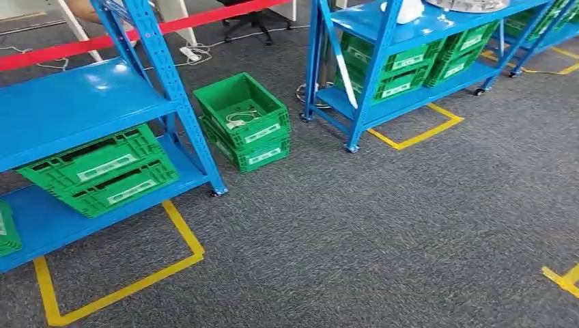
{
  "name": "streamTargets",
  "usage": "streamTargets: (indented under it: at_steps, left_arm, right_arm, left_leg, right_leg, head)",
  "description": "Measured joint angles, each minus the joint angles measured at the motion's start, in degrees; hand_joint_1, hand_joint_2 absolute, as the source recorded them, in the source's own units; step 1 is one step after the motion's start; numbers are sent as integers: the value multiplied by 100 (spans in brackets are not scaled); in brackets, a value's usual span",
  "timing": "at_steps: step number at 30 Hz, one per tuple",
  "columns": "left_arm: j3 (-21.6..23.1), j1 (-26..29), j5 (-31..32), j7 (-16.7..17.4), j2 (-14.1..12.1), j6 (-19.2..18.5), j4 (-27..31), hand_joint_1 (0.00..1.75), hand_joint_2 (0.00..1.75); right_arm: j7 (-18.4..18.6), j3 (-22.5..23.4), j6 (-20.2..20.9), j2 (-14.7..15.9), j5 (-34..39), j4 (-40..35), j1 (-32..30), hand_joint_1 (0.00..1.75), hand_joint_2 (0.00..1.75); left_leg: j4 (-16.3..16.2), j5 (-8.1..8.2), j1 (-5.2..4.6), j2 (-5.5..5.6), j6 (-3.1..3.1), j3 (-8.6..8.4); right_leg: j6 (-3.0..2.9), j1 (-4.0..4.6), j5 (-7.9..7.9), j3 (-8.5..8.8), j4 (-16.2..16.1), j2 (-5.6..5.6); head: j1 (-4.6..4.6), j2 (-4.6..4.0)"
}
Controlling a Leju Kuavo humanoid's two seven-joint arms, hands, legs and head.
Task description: Take the parts from the cabinet and place them on the table.
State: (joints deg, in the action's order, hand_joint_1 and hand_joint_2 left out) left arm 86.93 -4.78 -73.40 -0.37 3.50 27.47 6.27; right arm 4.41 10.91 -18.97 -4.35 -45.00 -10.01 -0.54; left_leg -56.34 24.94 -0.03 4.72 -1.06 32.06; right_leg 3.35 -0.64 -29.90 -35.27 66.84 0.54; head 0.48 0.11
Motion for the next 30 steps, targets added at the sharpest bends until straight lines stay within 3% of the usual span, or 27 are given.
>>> streamTargets:
  at_steps: [1,2,6,7,8,9,11,12,13,14,15,16,17,18,21,22,23,24,25,26,27,28,29,30]
  left_arm:
    - [2,-6,0,0,2,0,0,0,0]
    - [2,-17,0,0,-4,2,0,0,0]
    - [7,10,0,0,-13,11,0,0,0]
    - [9,10,0,0,-35,13,0,0,0]
    - [11,8,2,0,-22,13,0,0,0]
    - [11,-7,2,0,-24,13,0,0,0]
    - [11,-26,2,0,-24,13,0,0,0]
    - [11,-21,2,0,-22,11,0,0,0]
    - [11,-11,0,0,-22,11,0,0,0]
    - [11,-4,0,0,-24,11,0,0,0]
    - [11,-4,0,0,-31,11,0,0,0]
    - [11,-10,0,0,-35,11,0,0,0]
    - [11,-18,0,0,-33,11,0,0,0]
    - [11,-48,-2,0,-33,11,0,0,0]
    - [11,-19,-24,0,-39,11,0,0,0]
    - [11,-19,-35,0,-39,11,0,0,0]
    - [11,-11,-42,4,-39,11,0,0,0]
    - [11,-22,-44,7,-44,13,0,0,0]
    - [11,-35,-44,7,-37,11,0,0,0]
    - [11,-40,-44,7,-33,11,0,0,0]
    - [11,-36,-44,7,-33,11,0,0,0]
    - [11,-29,-46,7,-37,11,0,0,0]
    - [11,-21,-50,9,-39,11,0,0,0]
    - [11,-18,-50,9,-39,11,0,0,0]
  right_arm:
    - [-7,0,0,0,-4,0,3,0,0]
    - [-11,0,2,0,-7,2,-1,0,0]
    - [-26,0,13,0,-26,2,34,0,0]
    - [-31,0,11,0,-33,2,32,0,0]
    - [-35,2,9,4,-37,2,33,0,0]
    - [-37,2,9,4,-41,2,29,0,0]
    - [-37,0,11,4,-41,2,5,0,0]
    - [-37,0,11,4,-44,2,2,0,0]
    - [-37,0,11,4,-44,2,5,0,0]
    - [-39,0,11,4,-44,2,14,0,0]
    - [-41,0,11,4,-44,2,24,0,0]
    - [-46,0,11,2,-44,2,29,0,0]
    - [-46,0,11,2,-44,2,30,0,0]
    - [-46,0,11,2,-44,2,23,0,0]
    - [-48,0,11,2,-41,0,50,0,0]
    - [-50,0,13,2,-41,-2,57,0,0]
    - [-57,0,13,2,-41,-4,59,0,0]
    - [-57,0,11,2,-41,-2,43,0,0]
    - [-57,0,15,2,-39,-2,42,0,0]
    - [-57,0,15,2,-39,-2,40,0,0]
    - [-57,0,15,2,-39,0,30,0,0]
    - [-57,0,15,2,-35,0,19,0,0]
    - [-59,2,15,2,-35,0,15,0,0]
    - [-63,2,13,2,-35,-2,19,0,0]
  left_leg:
    - [-8,6,11,75,31,-7]
    - [-42,18,-18,144,87,20]
    - [-11,-54,32,375,237,107]
    - [-52,-16,27,242,249,114]
    - [-222,119,-11,-112,277,194]
    - [-606,348,-7,-288,308,389]
    - [-1589,762,4,-387,335,876]
    - [-1824,796,8,-393,340,1001]
    - [-1793,699,10,-397,341,981]
    - [-1540,501,10,-405,333,857]
    - [-1048,227,5,-452,314,595]
    - [-517,5,-7,-625,287,299]
    - [-154,-54,-36,-980,262,88]
    - [-46,4,-70,-999,231,63]
    - [-41,14,-76,-772,155,100]
    - [3,-24,-37,-697,102,62]
    - [10,-38,-10,-642,80,59]
    - [9,-47,-1,-579,34,64]
    - [9,-50,0,-498,2,70]
    - [7,-45,-1,-418,-5,74]
    - [4,-45,-2,-331,-5,70]
    - [2,-45,-1,-247,-4,64]
    - [-1,-44,3,-152,-1,56]
    - [-5,-41,12,-67,8,45]
  right_leg:
    - [9,-26,235,228,-499,145]
    - [15,-64,157,337,-747,469]
    - [-160,-32,198,375,-771,256]
    - [-201,-58,220,389,-800,165]
    - [-244,-51,219,395,-810,115]
    - [-263,-38,217,390,-811,43]
    - [-290,-22,198,389,-810,-155]
    - [-296,-19,192,389,-810,-236]
    - [-295,-18,188,397,-810,-307]
    - [-293,-17,181,405,-810,-373]
    - [-282,-17,168,426,-810,-441]
    - [-263,-16,153,453,-810,-503]
    - [-239,6,138,477,-812,-545]
    - [-201,56,91,459,-788,-603]
    - [-138,62,70,578,-868,-804]
    - [-95,55,35,589,-861,-828]
    - [-48,38,-42,542,-750,-507]
    - [-34,27,-242,385,-410,-235]
    - [-23,23,-484,150,89,-121]
    - [-12,21,-689,-105,598,-78]
    - [-6,21,-768,-290,928,-67]
    - [-6,20,-703,-369,996,-66]
    - [-9,11,-497,-317,790,-64]
    - [-6,-7,-208,-147,361,-46]
  head:
    - [9,0]
    - [7,0]
    - [-4,0]
    - [-2,0]
    - [-59,0]
    - [-72,0]
    - [-72,0]
    - [-72,0]
    - [-74,0]
    - [-74,0]
    - [-76,0]
    - [-74,0]
    - [-81,0]
    - [-86,0]
    - [-61,0]
    - [-81,0]
    - [-31,0]
    - [-15,0]
    - [-9,0]
    - [0,0]
    - [-2,0]
    - [-2,0]
    - [2,0]
    - [-2,0]
